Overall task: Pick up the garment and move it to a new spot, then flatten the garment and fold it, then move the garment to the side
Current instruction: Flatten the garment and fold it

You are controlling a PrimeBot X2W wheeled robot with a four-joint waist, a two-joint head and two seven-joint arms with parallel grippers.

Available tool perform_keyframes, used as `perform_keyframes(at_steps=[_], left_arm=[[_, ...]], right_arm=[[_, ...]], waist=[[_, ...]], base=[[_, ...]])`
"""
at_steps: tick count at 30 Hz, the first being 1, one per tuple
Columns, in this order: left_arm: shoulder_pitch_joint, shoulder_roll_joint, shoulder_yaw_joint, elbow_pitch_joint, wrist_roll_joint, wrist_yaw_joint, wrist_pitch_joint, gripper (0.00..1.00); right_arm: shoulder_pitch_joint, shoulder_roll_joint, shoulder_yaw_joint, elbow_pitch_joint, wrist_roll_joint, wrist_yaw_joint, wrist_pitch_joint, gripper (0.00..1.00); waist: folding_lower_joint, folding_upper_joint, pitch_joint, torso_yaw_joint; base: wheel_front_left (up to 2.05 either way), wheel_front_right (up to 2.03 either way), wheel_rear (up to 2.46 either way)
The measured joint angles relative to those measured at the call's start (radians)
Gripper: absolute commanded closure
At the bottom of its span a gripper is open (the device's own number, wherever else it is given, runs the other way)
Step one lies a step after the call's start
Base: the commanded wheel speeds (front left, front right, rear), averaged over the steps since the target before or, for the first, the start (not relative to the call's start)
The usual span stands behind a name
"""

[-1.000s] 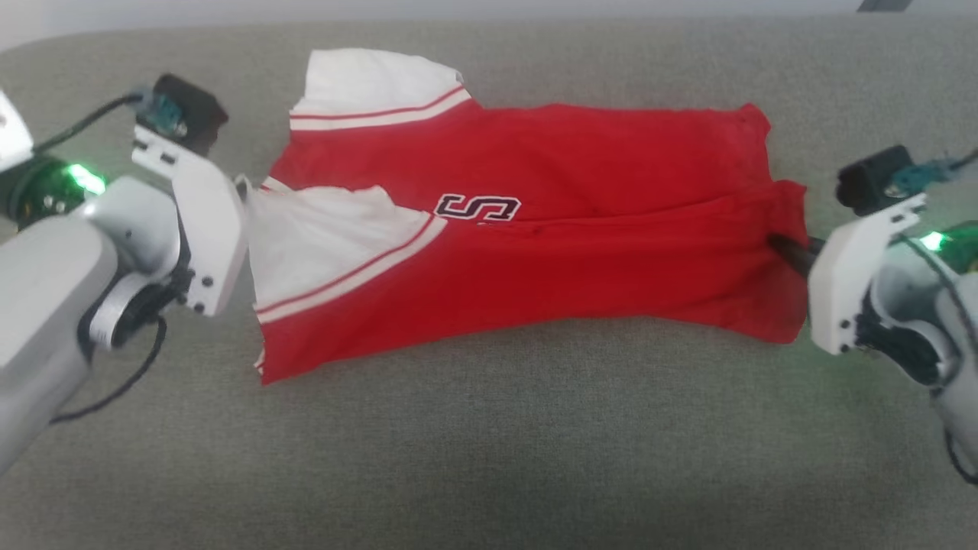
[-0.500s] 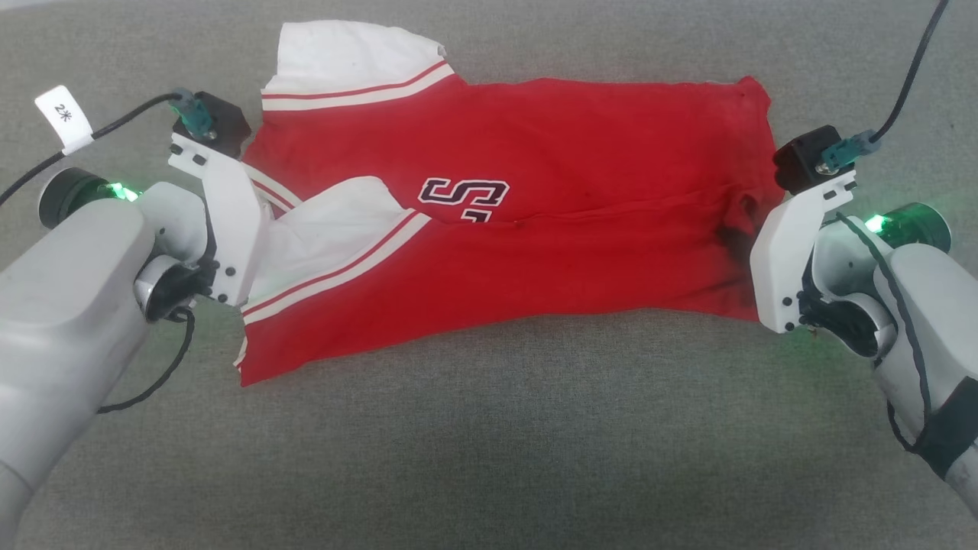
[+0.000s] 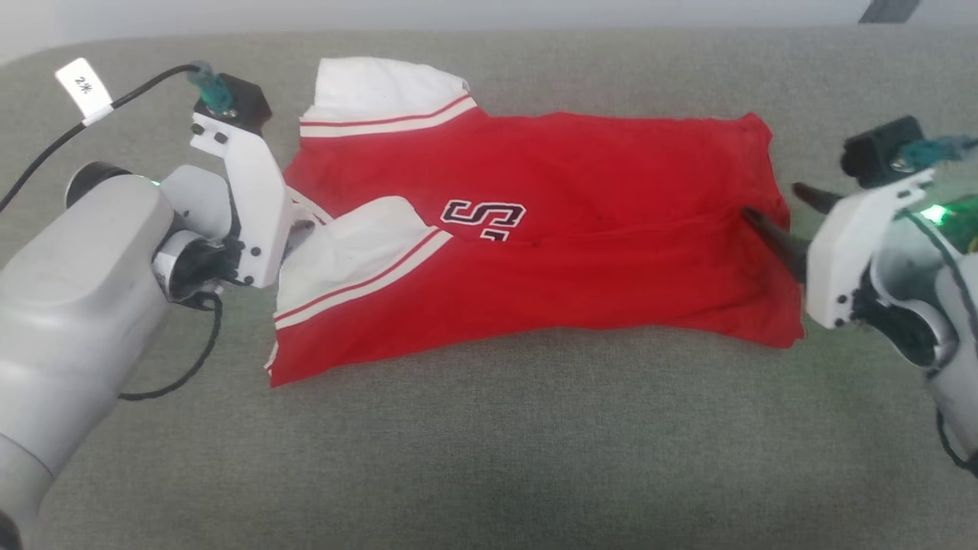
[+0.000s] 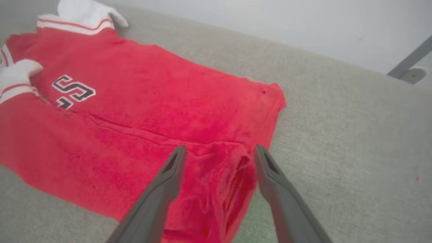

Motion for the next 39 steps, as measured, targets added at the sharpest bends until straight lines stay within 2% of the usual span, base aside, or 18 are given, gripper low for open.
perform_keyframes(at_steps=[6,12,15,17,19,24,29,30,31,32,39], left_arm=[[0.059,0.038,-0.001,-0.138,-0.054,0.087,0.112,0.0],[0.148,0.11,-0.008,-0.354,-0.111,0.199,0.221,0.0],[0.187,0.152,-0.01,-0.434,-0.119,0.253,0.239,0.0],[0.211,0.174,-0.009,-0.467,-0.119,0.273,0.235,0.0],[0.227,0.183,-0.005,-0.476,-0.119,0.287,0.212,0.0],[0.26,0.182,0.007,-0.415,-0.118,0.285,0.148,0.0],[0.27,0.155,0.015,-0.315,-0.13,0.253,0.12,0.0],[0.269,0.15,0.016,-0.299,-0.13,0.237,0.115,0.0],[0.269,0.15,0.016,-0.299,-0.13,0.237,0.115,0.07],[0.269,0.143,0.021,-0.279,-0.134,0.228,0.109,1.0],[0.246,0.11,0.023,-0.187,-0.154,0.161,0.106,1.0]], right_arm=[[0.111,0.012,-0.16,-0.034,-0.083,0.0,-0.091,0.0],[0.225,0.064,-0.321,-0.109,-0.179,0.0,-0.129,0.0],[0.276,0.105,-0.39,-0.158,-0.226,0.0,-0.132,0.0],[0.302,0.133,-0.43,-0.194,-0.252,0.0,-0.126,0.0],[0.326,0.158,-0.455,-0.23,-0.275,0.0,-0.112,0.0],[0.364,0.206,-0.496,-0.303,-0.305,0.0,-0.062,0.0],[0.387,0.225,-0.509,-0.353,-0.32,0.0,0.011,0.0],[0.391,0.224,-0.509,-0.36,-0.323,0.0,0.03,0.0],[0.391,0.224,-0.509,-0.36,-0.323,0.0,0.03,0.0],[0.396,0.225,-0.511,-0.365,-0.321,0.0,0.051,0.0],[0.427,0.221,-0.494,-0.385,-0.265,0.0,0.259,0.0]], waist=[[0.0,0.0,-0.04,0.016],[0.0,0.0,-0.061,0.017],[0.0,0.0,-0.058,0.012],[0.0,0.0,-0.052,0.005],[0.0,0.0,-0.043,-0.003],[0.0,0.0,-0.019,-0.027],[0.0,0.0,0.002,-0.045],[0.0,0.0001,0.006,-0.046],[0.0,0.0001,0.006,-0.046],[0.0001,0.0001,0.008,-0.047],[0.0,0.0001,0.023,-0.04]], base=[[0.0,0.0,0.0],[0.0,0.0,0.0],[0.0,0.0,0.0],[0.0,0.0,0.0],[0.0,0.0,0.0],[0.0,0.0,0.0],[0.0,0.0,0.0],[0.0,0.0,0.0],[0.0,0.0,0.0],[0.0,0.0,0.0],[0.0,0.0,0.0]])
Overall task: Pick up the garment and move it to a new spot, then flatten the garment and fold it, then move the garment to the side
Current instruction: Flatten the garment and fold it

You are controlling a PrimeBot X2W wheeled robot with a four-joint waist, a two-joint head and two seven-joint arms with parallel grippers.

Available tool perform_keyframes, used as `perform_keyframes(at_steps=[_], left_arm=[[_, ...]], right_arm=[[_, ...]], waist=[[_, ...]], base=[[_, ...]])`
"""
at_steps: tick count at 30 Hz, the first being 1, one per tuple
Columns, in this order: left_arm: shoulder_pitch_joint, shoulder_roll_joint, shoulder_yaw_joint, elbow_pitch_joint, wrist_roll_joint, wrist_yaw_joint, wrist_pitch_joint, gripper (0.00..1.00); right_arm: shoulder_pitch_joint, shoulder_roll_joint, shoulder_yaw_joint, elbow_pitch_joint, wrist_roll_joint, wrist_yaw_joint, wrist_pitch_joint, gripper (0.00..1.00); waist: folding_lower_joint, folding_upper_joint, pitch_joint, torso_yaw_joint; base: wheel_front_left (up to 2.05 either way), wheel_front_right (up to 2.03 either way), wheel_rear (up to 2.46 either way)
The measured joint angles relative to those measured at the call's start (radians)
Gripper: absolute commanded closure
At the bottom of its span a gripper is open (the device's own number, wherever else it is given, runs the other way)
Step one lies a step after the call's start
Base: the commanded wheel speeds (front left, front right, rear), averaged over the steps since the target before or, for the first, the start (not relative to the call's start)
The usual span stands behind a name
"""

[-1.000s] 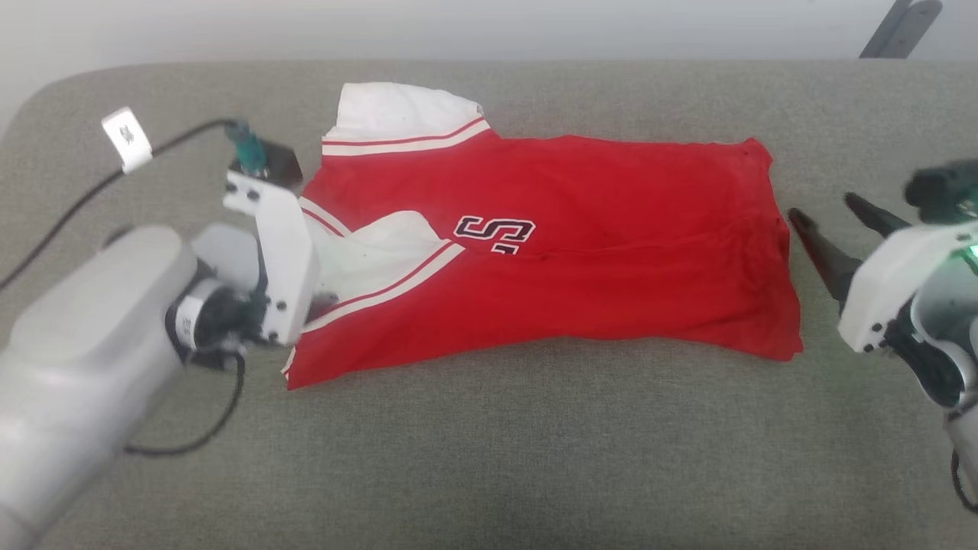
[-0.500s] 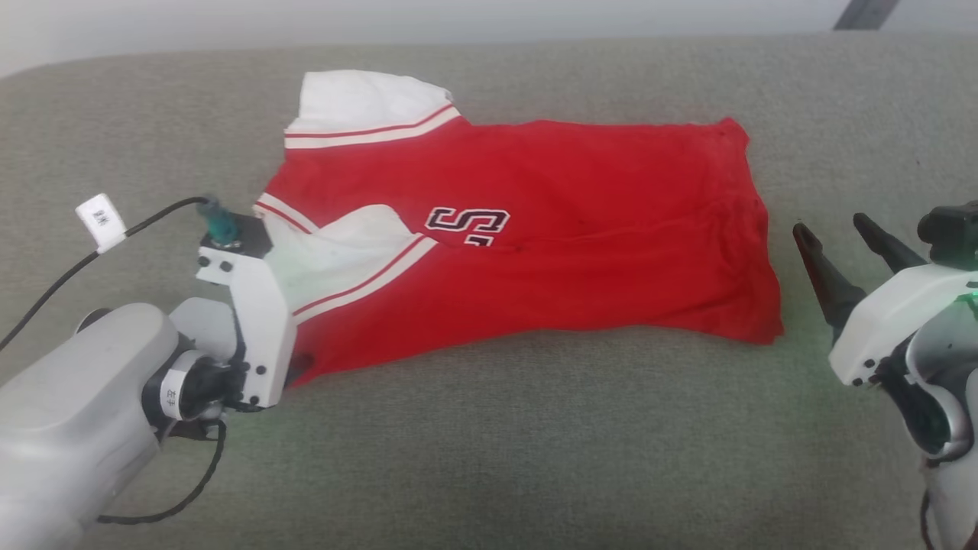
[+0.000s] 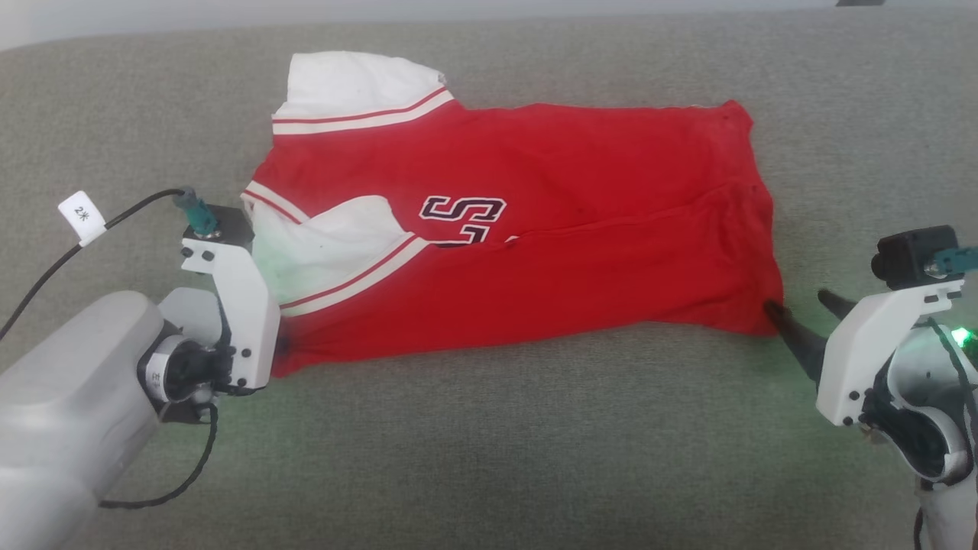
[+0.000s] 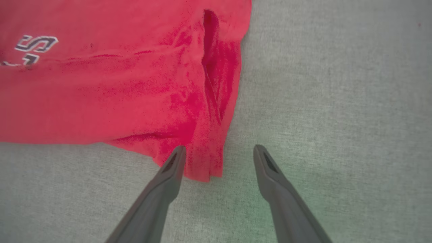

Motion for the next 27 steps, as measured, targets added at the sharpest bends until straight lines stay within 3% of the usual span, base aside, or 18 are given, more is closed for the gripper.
perform_keyframes(at_steps=[12,14,22,27], left_arm=[[-0.04,-0.053,0.005,0.053,0.0,-0.058,-0.026,1.0],[-0.045,-0.061,0.004,0.061,0.0,-0.064,-0.034,1.0],[-0.054,-0.078,0.01,0.093,-0.003,-0.084,-0.047,1.0],[-0.059,-0.065,0.005,0.072,-0.003,-0.063,-0.022,1.0]], right_arm=[[-0.107,0.005,0.015,0.116,0.01,0.0,0.231,0.0],[-0.133,-0.005,0.031,0.146,-0.007,0.0,0.252,1.0],[-0.188,-0.027,0.071,0.198,-0.005,0.001,0.249,1.0],[-0.178,-0.069,0.085,0.171,0.024,0.001,0.276,1.0]], waist=[[0.0,0.0,0.041,0.044],[0.0,0.0,0.048,0.05],[-0.0001,0.0,0.045,0.071],[0.0,-0.0001,0.028,0.079]], base=[[0.0,0.0,0.0],[0.0,0.0,0.0],[0.0,0.0,0.0],[0.0,0.0,0.0]])
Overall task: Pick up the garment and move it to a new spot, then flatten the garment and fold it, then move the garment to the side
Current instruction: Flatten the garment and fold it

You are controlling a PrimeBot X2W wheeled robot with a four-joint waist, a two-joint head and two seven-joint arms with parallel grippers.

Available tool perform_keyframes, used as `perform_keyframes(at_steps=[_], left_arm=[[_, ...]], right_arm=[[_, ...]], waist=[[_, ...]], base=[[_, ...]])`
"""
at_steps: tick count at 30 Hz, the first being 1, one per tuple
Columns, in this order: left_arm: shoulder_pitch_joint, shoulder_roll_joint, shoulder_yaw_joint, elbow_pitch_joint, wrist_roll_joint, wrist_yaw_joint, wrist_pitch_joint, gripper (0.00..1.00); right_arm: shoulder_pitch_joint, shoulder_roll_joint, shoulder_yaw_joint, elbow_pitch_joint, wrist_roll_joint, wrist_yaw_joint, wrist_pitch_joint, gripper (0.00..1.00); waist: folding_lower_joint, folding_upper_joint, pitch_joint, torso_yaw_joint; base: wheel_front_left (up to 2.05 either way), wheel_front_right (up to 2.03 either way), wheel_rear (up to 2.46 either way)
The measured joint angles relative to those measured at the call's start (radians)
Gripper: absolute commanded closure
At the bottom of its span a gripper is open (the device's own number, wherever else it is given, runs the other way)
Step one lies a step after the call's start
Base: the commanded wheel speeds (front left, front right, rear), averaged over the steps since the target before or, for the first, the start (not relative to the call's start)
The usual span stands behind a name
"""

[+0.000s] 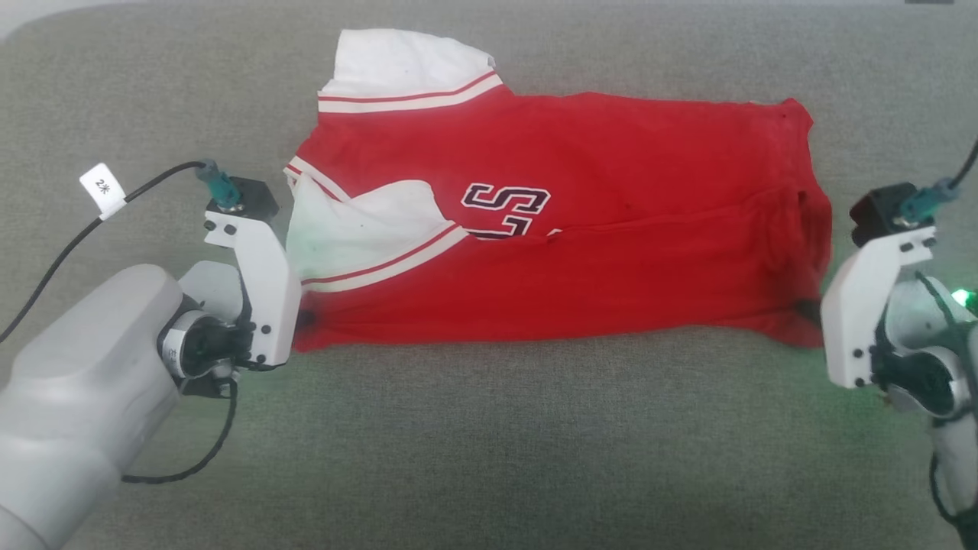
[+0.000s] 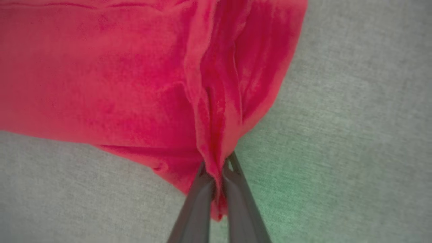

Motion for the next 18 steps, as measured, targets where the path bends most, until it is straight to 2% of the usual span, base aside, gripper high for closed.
perform_keyframes(at_steps=[5,12,18], left_arm=[[0.009,0.045,-0.009,-0.063,0.002,0.042,0.04,1.0],[0.062,0.136,-0.022,-0.245,0.001,0.144,0.096,1.0],[0.144,0.212,-0.031,-0.42,-0.008,0.236,0.111,1.0]], right_arm=[[0.048,-0.039,0.001,-0.054,0.048,0.0,0.048,1.0],[0.143,-0.082,-0.033,-0.167,0.089,0.0,0.123,1.0],[0.257,-0.076,-0.086,-0.252,0.103,0.0,0.185,1.0]], waist=[[0.0,0.0,-0.019,0.01],[0.0,0.0,-0.039,0.022],[0.0,0.0,-0.041,0.025]], base=[[0.0,0.0,0.0],[0.0,0.0,0.0],[0.0,0.0,0.0]])
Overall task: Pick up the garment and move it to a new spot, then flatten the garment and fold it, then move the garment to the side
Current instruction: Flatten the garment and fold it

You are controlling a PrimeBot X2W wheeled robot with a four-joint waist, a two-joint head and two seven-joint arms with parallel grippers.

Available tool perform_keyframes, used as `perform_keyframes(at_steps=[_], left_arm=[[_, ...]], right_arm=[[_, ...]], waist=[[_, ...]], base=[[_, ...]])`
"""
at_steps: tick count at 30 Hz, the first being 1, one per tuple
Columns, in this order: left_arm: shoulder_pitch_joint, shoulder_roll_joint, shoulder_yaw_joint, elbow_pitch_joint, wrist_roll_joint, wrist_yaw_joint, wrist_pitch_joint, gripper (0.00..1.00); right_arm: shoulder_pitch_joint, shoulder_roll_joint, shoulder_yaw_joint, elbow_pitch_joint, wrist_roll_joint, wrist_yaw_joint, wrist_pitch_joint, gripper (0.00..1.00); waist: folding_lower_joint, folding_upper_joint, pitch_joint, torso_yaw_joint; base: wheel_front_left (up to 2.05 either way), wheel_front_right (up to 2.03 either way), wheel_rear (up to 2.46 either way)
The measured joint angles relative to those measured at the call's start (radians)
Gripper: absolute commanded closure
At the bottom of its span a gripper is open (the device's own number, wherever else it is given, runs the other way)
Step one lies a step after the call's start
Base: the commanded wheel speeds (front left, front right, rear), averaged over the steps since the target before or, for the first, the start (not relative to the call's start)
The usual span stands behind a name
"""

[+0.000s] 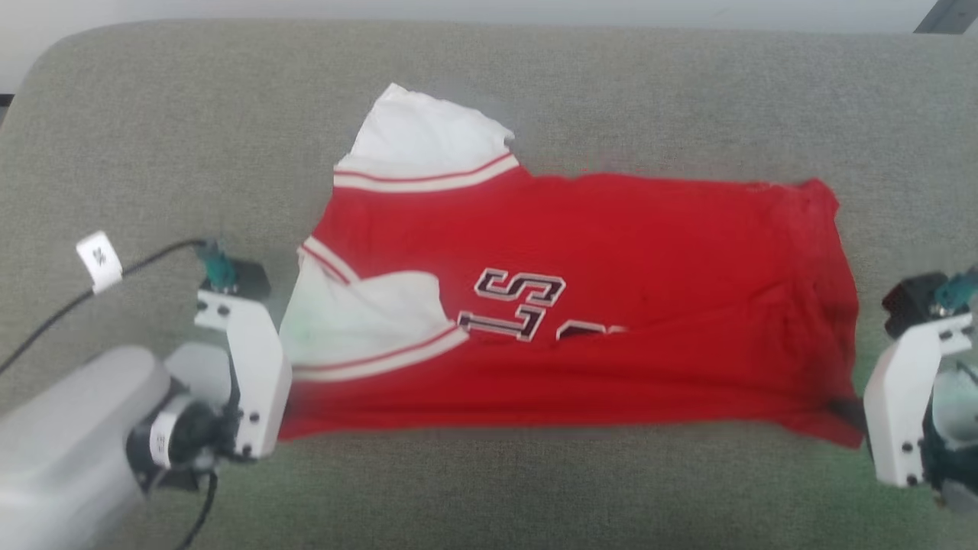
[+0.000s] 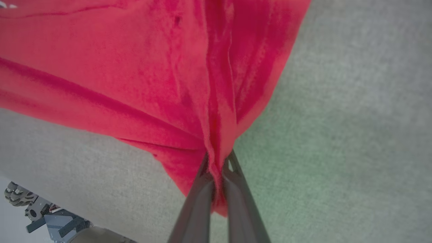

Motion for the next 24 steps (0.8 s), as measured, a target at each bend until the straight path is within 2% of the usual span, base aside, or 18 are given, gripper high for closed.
perform_keyframes(at_steps=[3,7,8,9,10,11,19,24], left_arm=[[0.046,0.023,-0.007,-0.05,-0.007,0.037,0.0,1.0],[0.081,0.027,-0.003,-0.064,-0.018,0.058,-0.027,1.0],[0.084,0.027,-0.003,-0.062,-0.018,0.059,-0.028,0.73],[0.088,0.026,-0.001,-0.062,-0.02,0.059,-0.037,0.51],[0.093,0.027,0.0,-0.06,-0.02,0.059,-0.041,0.13],[0.094,0.029,0.0,-0.059,-0.02,0.063,-0.043,0.0],[0.049,0.113,0.017,-0.155,0.004,0.116,0.002,0.0],[-0.032,0.157,0.046,-0.218,0.048,0.13,0.018,0.0]], right_arm=[[0.049,0.023,-0.014,-0.022,-0.001,0.0,0.013,1.0],[0.066,0.053,-0.025,-0.021,-0.012,0.0,0.008,1.0],[0.066,0.062,-0.028,-0.017,-0.016,0.0,0.007,0.98],[0.066,0.067,-0.027,-0.014,-0.02,0.0,0.005,0.78],[0.066,0.071,-0.025,-0.014,-0.021,0.0,-0.003,0.44],[0.066,0.075,-0.026,-0.011,-0.022,0.0,-0.01,0.0],[0.058,0.077,-0.039,-0.044,-0.036,-0.001,-0.065,0.0],[0.02,0.08,-0.046,-0.096,-0.072,-0.001,-0.192,0.0]], waist=[[0.0,0.0,0.003,-0.003],[0.0,0.0,0.005,-0.01],[0.0001,0.0,0.004,-0.012],[0.0,0.0,0.002,-0.013],[0.0,0.0,-0.001,-0.015],[0.0,0.0,-0.005,-0.017],[0.0,0.0,-0.041,-0.033],[0.0,0.0,-0.051,-0.061]], base=[[0.0,0.0,0.0],[0.0,0.0,0.0],[0.0,0.0,0.0],[0.0,0.0,0.0],[0.0,0.0,0.0],[0.0,0.0,0.0],[0.0,0.0,0.0],[0.0,0.0,0.0]])
